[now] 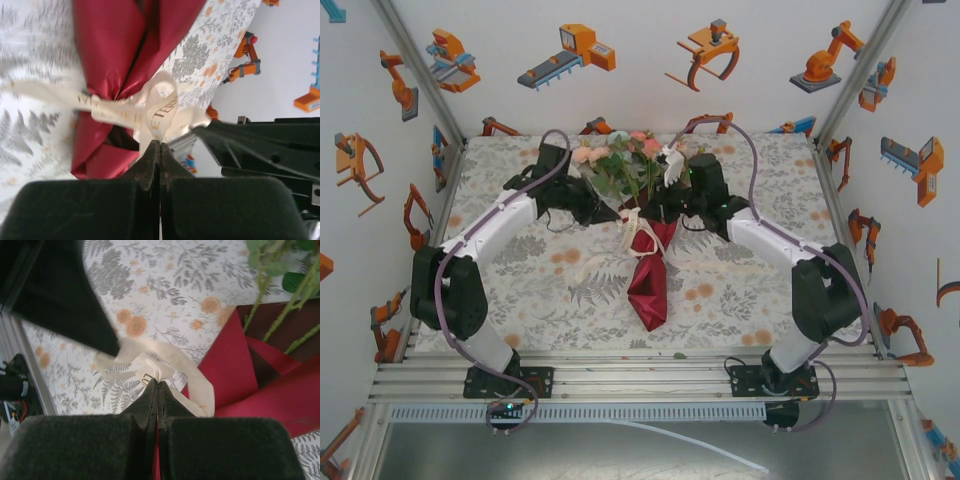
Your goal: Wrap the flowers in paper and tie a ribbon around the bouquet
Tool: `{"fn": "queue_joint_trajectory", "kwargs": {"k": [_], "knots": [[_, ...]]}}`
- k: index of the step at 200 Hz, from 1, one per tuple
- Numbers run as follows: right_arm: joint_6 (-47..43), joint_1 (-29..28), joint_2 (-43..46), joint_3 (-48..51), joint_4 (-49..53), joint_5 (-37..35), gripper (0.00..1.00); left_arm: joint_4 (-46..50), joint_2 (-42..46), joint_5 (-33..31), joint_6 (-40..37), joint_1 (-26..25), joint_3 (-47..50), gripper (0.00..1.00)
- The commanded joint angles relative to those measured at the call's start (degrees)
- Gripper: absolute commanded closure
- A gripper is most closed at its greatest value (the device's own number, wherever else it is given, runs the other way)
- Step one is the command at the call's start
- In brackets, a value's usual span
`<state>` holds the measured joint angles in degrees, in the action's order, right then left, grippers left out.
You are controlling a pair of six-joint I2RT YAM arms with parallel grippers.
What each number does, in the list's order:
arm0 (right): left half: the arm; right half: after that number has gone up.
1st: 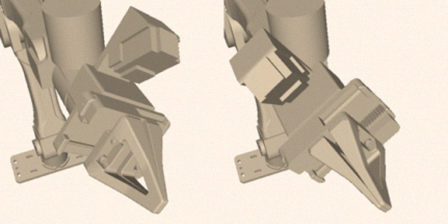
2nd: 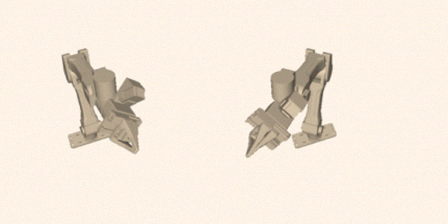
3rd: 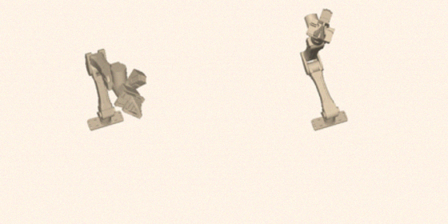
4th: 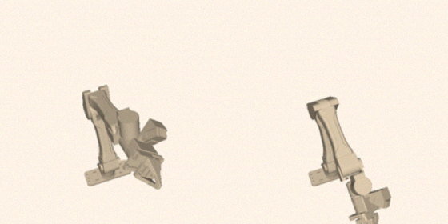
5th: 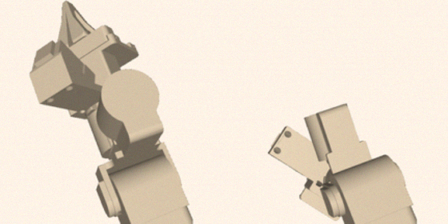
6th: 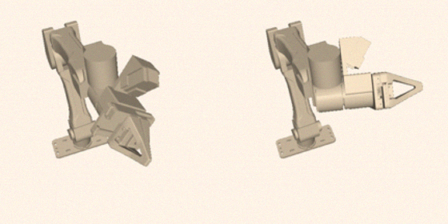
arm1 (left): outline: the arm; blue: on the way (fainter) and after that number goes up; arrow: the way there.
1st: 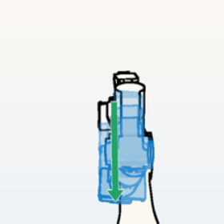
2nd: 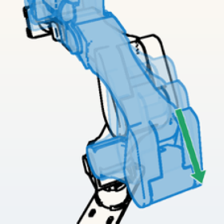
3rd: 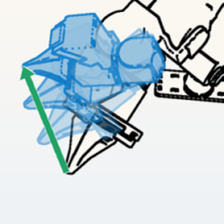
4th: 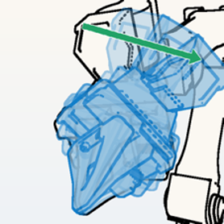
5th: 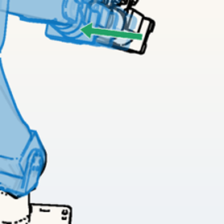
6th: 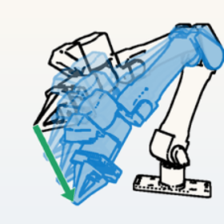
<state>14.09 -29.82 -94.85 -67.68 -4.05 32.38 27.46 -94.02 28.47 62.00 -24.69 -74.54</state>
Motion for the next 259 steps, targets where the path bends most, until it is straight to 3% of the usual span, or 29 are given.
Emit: {"fn": "queue_joint_trajectory", "kwargs": {"k": [1, 19, 48, 90, 152, 164, 182, 206, 226, 259], "knots": [[3.4, -0.3, -1.8, -3.7, 2.5, -4.6, 1.0, 0.1, 3.4, -0.1, 14.5, -2.2, 2.8, 1.0], [4.6, -0.3, -2.5, -3.7, 2.3, -3.5, 1.0, -3.7, 1.6, 0.8, 17.2, -5.5, 2.7, 1.0], [5.6, -0.3, -2.2, -2.6, 1.0, -2.7, 1.0, -3.6, -4.9, 1.7, 14.9, -9.8, 0.6, 1.0], [5.1, -0.3, -0.5, -1.4, 1.3, -0.8, 1.0, 3.2, -9.8, -7.5, 4.3, -9.7, -1.3, 1.0], [1.2, -1.3, 2.4, 1.6, 5.5, 4.3, 1.0, -6.9, -14.5, -4.8, 5.4, -9.3, -1.2, 1.0], [0.6, -1.5, 2.0, 1.0, 6.5, 4.5, 0.94, -8.5, -14.8, -4.6, 6.4, -9.2, -0.5, 1.0], [1.2, -1.8, 0.3, -1.5, 8.2, 3.3, 0.74, -10.2, -15.7, -3.9, 7.7, -9.2, -0.1, 1.0], [0.1, -1.7, -0.9, -6.1, 12.2, 1.1, 0.7, -10.4, -16.3, -4.5, 7.9, -9.1, -0.2, 1.0], [-1.1, -1.2, 0.2, -6.6, 13.5, 0.7, 0.57, -10.2, -16.6, -5.2, 8.3, -8.7, 0.1, 1.0], [-1.6, -0.2, 3.7, -4.6, 16.9, -0.9, 0.52, -10.3, -16.9, -5.9, 8.5, -7.9, 0.5, 1.0]]}}
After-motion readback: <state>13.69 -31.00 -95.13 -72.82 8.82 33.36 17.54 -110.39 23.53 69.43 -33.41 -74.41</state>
